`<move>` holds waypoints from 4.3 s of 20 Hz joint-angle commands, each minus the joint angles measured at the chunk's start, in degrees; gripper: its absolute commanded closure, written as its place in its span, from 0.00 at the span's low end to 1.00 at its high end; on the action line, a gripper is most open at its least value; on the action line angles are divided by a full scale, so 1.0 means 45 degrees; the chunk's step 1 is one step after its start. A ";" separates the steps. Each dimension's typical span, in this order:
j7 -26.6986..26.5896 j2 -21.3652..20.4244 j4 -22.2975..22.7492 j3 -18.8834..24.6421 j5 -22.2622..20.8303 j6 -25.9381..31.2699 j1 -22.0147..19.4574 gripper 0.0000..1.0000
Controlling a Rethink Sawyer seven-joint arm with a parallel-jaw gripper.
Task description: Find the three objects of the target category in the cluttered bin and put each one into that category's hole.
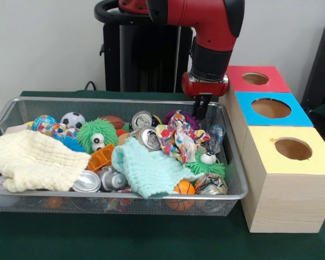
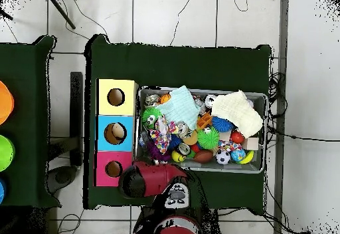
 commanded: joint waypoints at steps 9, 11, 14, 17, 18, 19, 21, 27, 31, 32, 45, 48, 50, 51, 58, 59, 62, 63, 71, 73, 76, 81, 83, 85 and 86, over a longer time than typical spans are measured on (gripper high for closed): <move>0.2603 0.0847 -0.0234 0.0838 0.0921 -0.0125 0.0174 1.00; 0.2528 0.1110 -0.0383 0.0893 0.0934 -0.0200 0.0140 1.00; 0.2415 0.1283 -0.0482 0.0898 0.0947 -0.0247 0.0095 1.00; 0.2370 0.1447 -0.0537 0.0941 0.0971 -0.0354 0.0088 1.00; 0.2378 0.1466 -0.0532 0.0939 0.0990 -0.0368 0.0112 1.00; 0.2376 0.1571 -0.0579 0.0960 0.1003 -0.0454 0.0118 1.00; 0.2411 0.1737 -0.0534 0.0994 0.1003 -0.0697 0.0114 1.00; 0.2371 0.2180 -0.0471 0.1065 0.0918 -0.1349 -0.0133 1.00; 0.2393 0.2372 -0.0331 0.1112 0.0847 -0.1773 -0.0206 1.00; 0.2420 0.2354 -0.0269 0.1091 0.0838 -0.1885 -0.0191 1.00; 0.2646 0.0614 0.1258 0.0743 0.0836 -0.1730 0.0134 1.00; 0.2478 0.0051 0.1412 0.0751 0.0831 -0.1211 0.0042 1.00; 0.2418 -0.0232 0.1487 0.0741 0.0879 -0.1009 0.0047 1.00; 0.2340 -0.0391 0.1504 0.0749 0.0906 -0.0826 0.0037 1.00; 0.1986 -0.1032 0.1588 0.0816 0.0901 -0.0124 -0.0276 1.00; 0.1966 -0.1041 0.1585 0.0841 0.0891 -0.0121 -0.0347 1.00; 0.1900 -0.1156 0.1662 0.0936 0.0827 -0.0093 -0.0581 1.00; 0.1876 -0.1171 0.1660 0.0963 0.0817 -0.0082 -0.0660 1.00; 0.1752 -0.0892 0.2103 0.1102 0.0380 -0.0792 -0.1382 1.00; 0.1690 -0.0878 0.2149 0.1087 0.0267 -0.0900 -0.1579 1.00; 0.1530 -0.0858 0.2172 0.1126 0.0090 -0.0946 -0.1988 1.00; 0.1293 -0.0961 0.2297 0.1119 -0.0203 -0.1013 -0.2560 1.00; 0.1053 -0.0884 0.2184 0.1009 -0.0410 -0.0960 -0.2749 1.00; 0.0890 -0.0779 0.2114 0.1043 -0.0568 -0.0851 -0.2962 1.00; 0.1066 -0.0521 0.1957 0.1122 -0.0554 -0.1232 -0.2962 1.00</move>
